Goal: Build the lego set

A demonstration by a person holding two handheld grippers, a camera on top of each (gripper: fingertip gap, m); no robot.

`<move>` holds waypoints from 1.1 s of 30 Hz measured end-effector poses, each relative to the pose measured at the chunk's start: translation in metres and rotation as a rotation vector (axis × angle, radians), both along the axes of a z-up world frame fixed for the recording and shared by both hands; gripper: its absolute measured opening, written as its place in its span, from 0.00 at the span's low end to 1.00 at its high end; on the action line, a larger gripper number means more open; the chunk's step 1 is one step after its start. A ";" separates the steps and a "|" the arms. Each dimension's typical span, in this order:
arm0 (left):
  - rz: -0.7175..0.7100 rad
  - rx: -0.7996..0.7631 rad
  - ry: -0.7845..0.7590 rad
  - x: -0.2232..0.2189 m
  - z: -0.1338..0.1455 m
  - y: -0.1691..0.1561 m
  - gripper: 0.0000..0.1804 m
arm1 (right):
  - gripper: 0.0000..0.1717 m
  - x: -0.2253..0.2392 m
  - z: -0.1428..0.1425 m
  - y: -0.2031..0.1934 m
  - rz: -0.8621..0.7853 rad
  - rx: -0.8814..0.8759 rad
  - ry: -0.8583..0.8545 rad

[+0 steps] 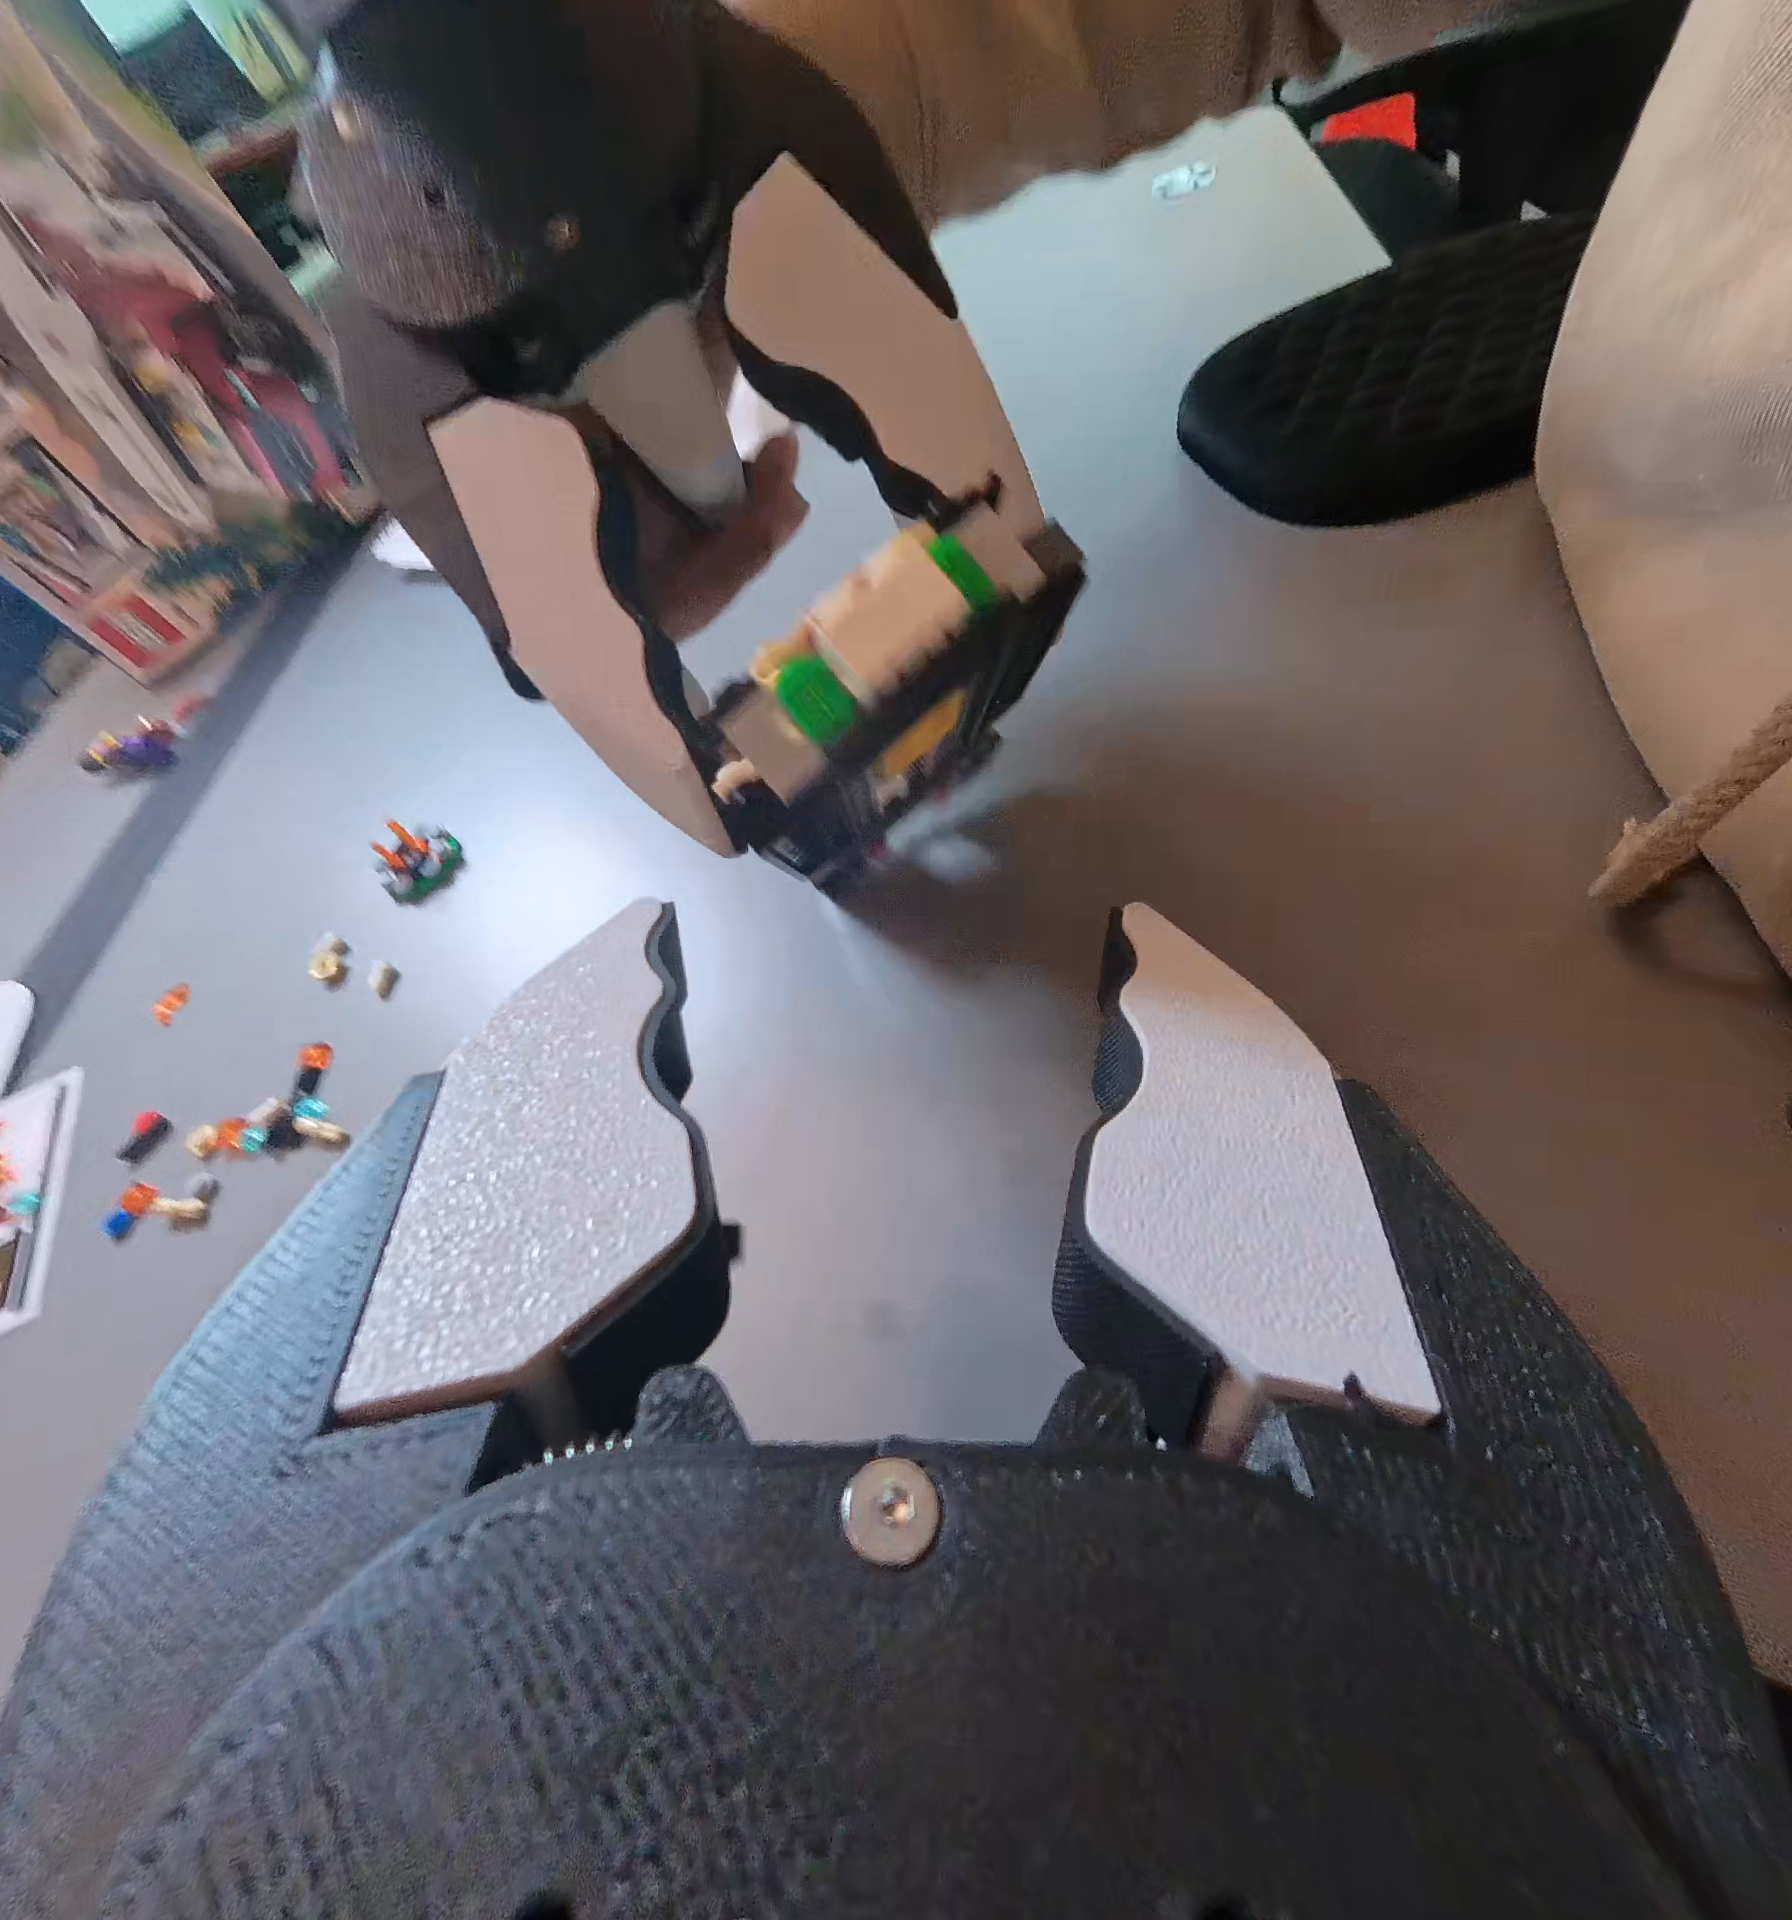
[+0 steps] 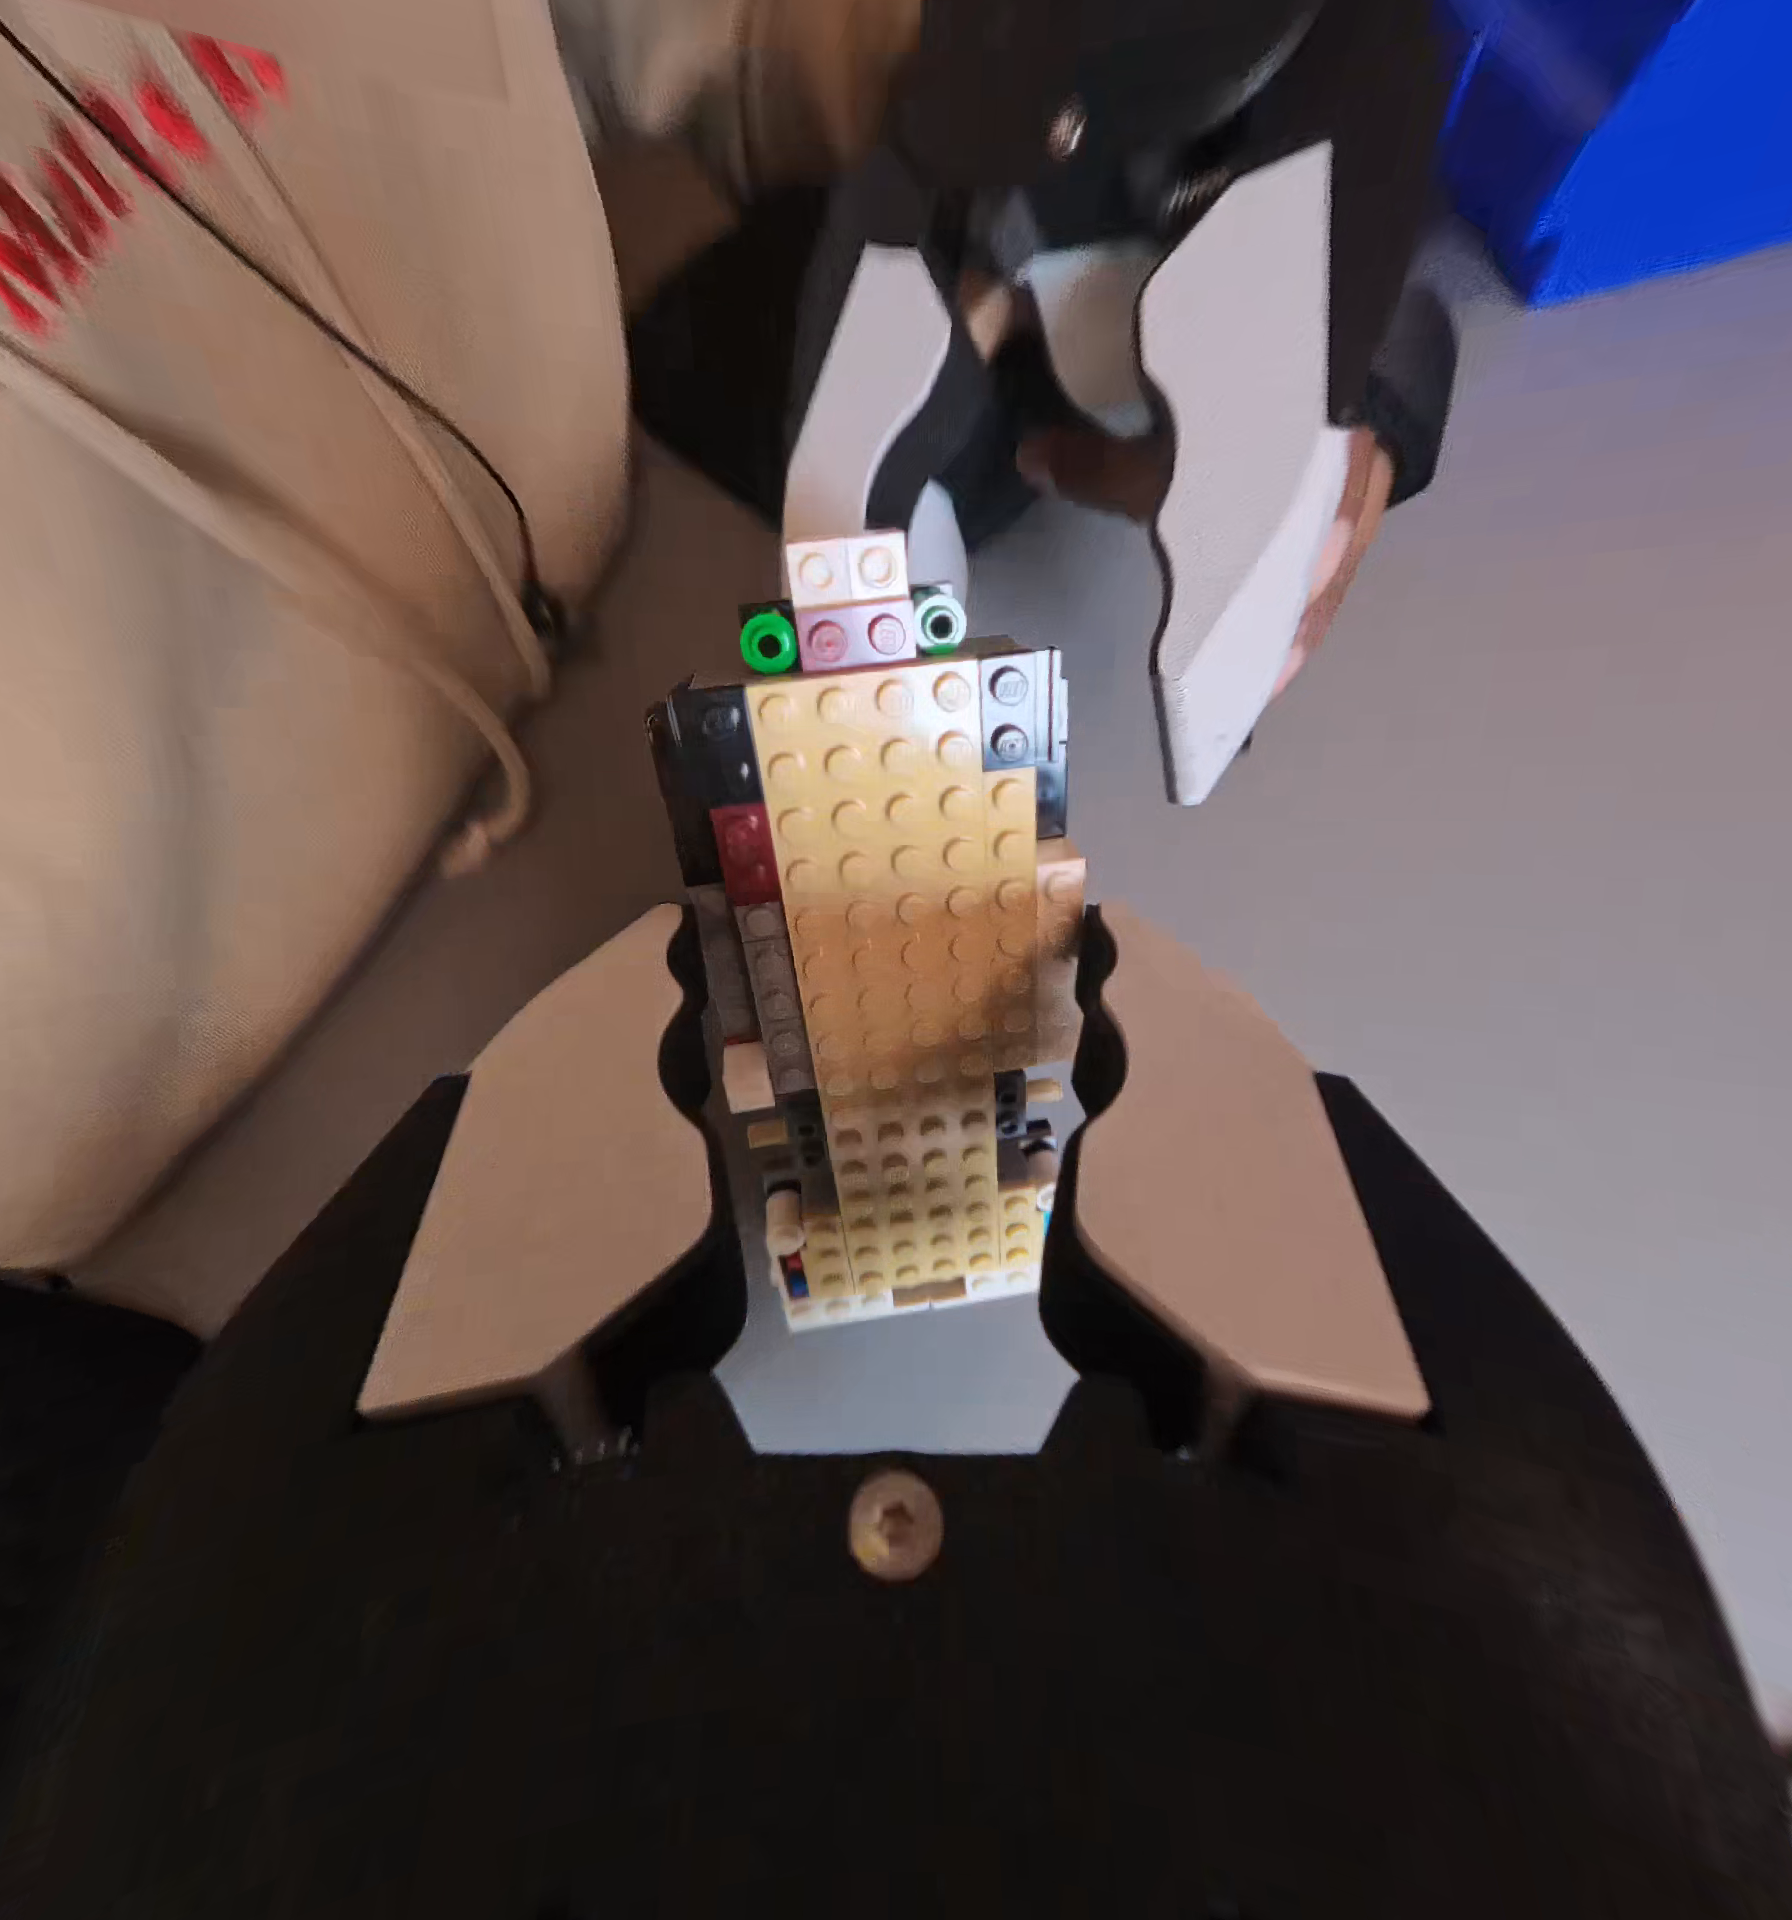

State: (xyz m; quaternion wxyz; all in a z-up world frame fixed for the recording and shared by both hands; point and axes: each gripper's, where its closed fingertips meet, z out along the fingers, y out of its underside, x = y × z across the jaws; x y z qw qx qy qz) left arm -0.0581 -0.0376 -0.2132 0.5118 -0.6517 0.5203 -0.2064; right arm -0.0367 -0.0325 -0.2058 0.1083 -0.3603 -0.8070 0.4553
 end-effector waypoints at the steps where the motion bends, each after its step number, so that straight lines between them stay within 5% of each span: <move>1: 0.001 0.042 -0.010 0.003 0.006 0.001 0.41 | 0.40 0.001 0.008 -0.003 0.001 -0.079 0.026; 5: -0.002 0.160 -0.064 0.017 0.033 0.001 0.36 | 0.40 0.002 0.019 -0.021 0.067 -0.263 0.078; 13: -0.127 0.095 -0.126 0.029 0.038 -0.017 0.25 | 0.40 0.001 0.015 -0.045 0.156 -0.254 0.054; 23: 0.035 0.133 -0.090 0.021 0.037 -0.003 0.23 | 0.42 0.012 0.031 -0.023 -0.397 -0.076 0.236; 28: 0.047 0.121 -0.093 0.026 0.034 -0.002 0.20 | 0.26 0.005 0.018 -0.019 -0.675 0.122 0.338; 30: 0.048 0.119 -0.101 0.025 0.034 -0.002 0.19 | 0.15 0.002 0.017 -0.015 -0.706 0.183 0.382; 33: 0.028 0.086 -0.140 0.019 0.040 -0.002 0.23 | 0.14 0.002 0.017 -0.013 -0.694 0.167 0.375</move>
